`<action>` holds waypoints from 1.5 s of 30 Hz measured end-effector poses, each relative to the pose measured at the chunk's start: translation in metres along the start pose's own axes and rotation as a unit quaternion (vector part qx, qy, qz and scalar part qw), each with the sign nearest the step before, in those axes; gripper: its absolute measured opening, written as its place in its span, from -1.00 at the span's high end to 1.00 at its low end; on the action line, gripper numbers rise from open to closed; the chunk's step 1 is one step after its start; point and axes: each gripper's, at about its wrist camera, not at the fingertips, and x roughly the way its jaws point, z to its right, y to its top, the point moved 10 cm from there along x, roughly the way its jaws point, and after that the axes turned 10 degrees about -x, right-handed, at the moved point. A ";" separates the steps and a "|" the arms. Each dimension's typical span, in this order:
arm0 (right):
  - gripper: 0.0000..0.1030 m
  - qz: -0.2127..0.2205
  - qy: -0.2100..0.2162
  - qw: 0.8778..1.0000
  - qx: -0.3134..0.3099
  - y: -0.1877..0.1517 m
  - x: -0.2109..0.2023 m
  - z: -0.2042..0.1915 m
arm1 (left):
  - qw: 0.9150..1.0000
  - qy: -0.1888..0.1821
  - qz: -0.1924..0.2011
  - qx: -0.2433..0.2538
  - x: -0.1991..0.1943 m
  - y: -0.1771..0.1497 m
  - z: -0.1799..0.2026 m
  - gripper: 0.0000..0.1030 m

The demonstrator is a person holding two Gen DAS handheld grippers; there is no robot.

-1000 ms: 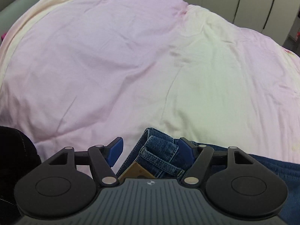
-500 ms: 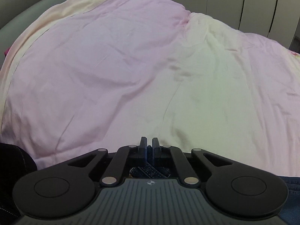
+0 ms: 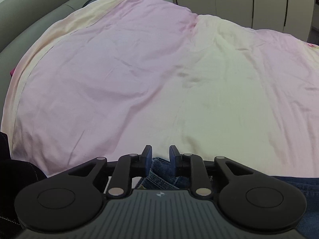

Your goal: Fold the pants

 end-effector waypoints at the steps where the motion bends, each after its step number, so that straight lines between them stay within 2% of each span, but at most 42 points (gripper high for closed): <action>1: -0.15 -0.004 -0.004 1.000 0.000 0.000 0.006 0.002 | 1.000 -0.003 -0.004 0.008 -0.003 -0.004 0.003 0.50; 3: -0.15 -0.012 -0.013 1.000 0.005 -0.003 0.022 0.009 | 1.000 -0.003 -0.010 0.026 -0.007 -0.016 0.011 0.50; 8: -0.16 -0.021 0.009 0.999 0.041 -0.006 0.062 0.019 | 0.998 0.001 -0.042 0.039 0.003 -0.042 0.022 0.50; 10: -0.48 -0.023 0.025 0.998 0.055 -0.002 0.077 0.017 | 0.998 0.011 -0.046 0.039 0.008 -0.045 0.023 0.50; 12: -0.48 -0.033 0.039 0.997 0.059 -0.003 0.089 0.013 | 0.998 0.017 -0.053 0.038 0.015 -0.047 0.022 0.50; 14: 0.24 -0.050 0.045 0.996 0.052 -0.010 0.099 0.006 | 0.997 0.023 -0.065 0.034 0.021 -0.049 0.021 0.55; 15: 0.99 -0.052 0.040 0.997 0.042 -0.012 0.101 0.004 | 0.997 0.026 -0.068 0.034 0.024 -0.049 0.021 0.59; 16: 1.00 -0.045 0.019 0.998 0.034 -0.012 0.098 0.006 | 0.996 0.026 -0.073 0.038 0.026 -0.050 0.023 0.69; 18: 1.00 -0.011 0.017 0.999 0.036 -0.005 0.087 0.011 | 0.995 0.030 -0.076 0.050 0.029 -0.051 0.028 0.77; 19: 1.00 0.007 0.002 0.999 0.037 0.001 0.080 0.019 | 0.995 0.032 -0.077 0.052 0.031 -0.051 0.030 0.81; 22: 1.00 0.043 -0.027 0.996 0.068 0.016 0.065 0.039 | 0.995 0.040 -0.078 0.049 0.038 -0.052 0.032 0.90; 23: 1.00 0.048 -0.057 0.995 0.068 0.018 0.063 0.046 | 0.995 0.050 -0.076 0.050 0.040 -0.052 0.030 0.94; 24: 1.00 0.053 -0.113 0.990 0.064 0.020 0.059 0.060 | 0.995 0.052 -0.076 0.049 0.042 -0.051 0.030 0.94; 25: 1.00 0.047 -0.131 0.987 0.077 0.019 0.059 0.074 | 0.995 0.049 -0.076 0.044 0.042 -0.051 0.029 0.94; 26: 1.00 0.030 -0.116 0.987 0.106 0.014 0.062 0.084 | 0.995 0.048 -0.075 0.040 0.041 -0.051 0.029 0.94; 27: 1.00 0.011 -0.080 0.988 0.135 0.008 0.066 0.090 | 0.996 0.046 -0.071 0.039 0.039 -0.050 0.029 0.94; 28: 1.00 0.007 -0.067 0.987 0.147 0.005 0.063 0.095 | 0.996 0.044 -0.064 0.040 0.036 -0.050 0.030 0.93; 30: 0.93 0.015 -0.043 0.991 0.127 0.002 0.049 0.094 | 0.997 0.034 -0.046 0.044 0.025 -0.048 0.033 0.79; 32: 0.64 0.004 -0.009 0.993 0.114 -0.009 0.036 0.087 | 0.998 0.022 -0.020 0.049 0.006 -0.045 0.042 0.78; 33: 0.40 0.000 0.006 0.994 0.112 -0.018 0.028 0.082 | 0.998 0.009 -0.009 0.055 -0.005 -0.046 0.050 0.77; 36: 0.37 -0.006 0.033 0.995 0.093 -0.045 0.006 0.075 | 0.995 -0.044 0.017 0.085 -0.042 -0.056 0.084 0.70; 39: 0.37 -0.013 0.045 0.996 0.080 -0.076 -0.010 0.073 | 0.986 -0.103 0.027 0.126 -0.082 -0.078 0.124 0.62; 43: 0.37 -0.021 0.060 0.991 0.114 -0.108 -0.019 0.089 | 0.974 -0.150 0.018 0.168 -0.117 -0.117 0.160 0.61; 45: 0.36 -0.025 0.072 0.987 0.143 -0.119 -0.014 0.097 | 0.972 -0.167 0.007 0.167 -0.125 -0.133 0.170 0.61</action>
